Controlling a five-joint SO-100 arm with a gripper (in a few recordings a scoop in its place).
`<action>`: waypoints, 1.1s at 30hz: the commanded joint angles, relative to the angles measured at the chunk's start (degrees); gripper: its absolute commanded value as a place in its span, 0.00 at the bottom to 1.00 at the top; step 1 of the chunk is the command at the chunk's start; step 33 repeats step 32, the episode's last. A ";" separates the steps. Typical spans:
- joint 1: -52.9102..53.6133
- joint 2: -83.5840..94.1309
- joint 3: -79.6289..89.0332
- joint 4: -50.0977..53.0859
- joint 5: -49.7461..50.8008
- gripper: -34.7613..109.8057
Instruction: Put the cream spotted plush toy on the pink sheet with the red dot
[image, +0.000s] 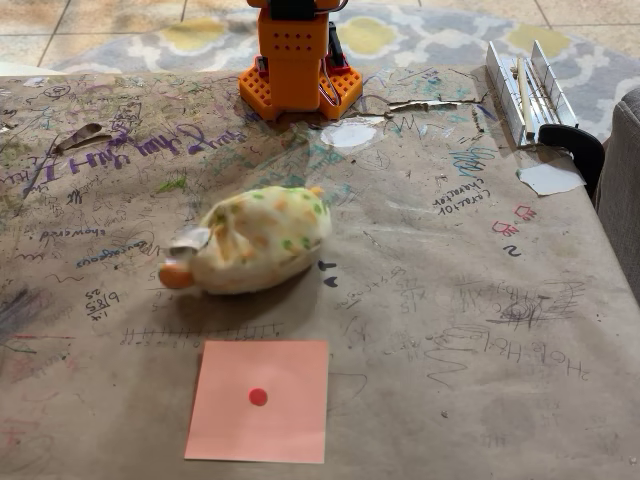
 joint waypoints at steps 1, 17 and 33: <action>1.14 1.49 -1.58 -2.02 -0.44 0.48; 0.44 1.49 -1.49 0.53 -0.26 0.48; 0.53 1.49 -1.49 7.38 2.46 0.46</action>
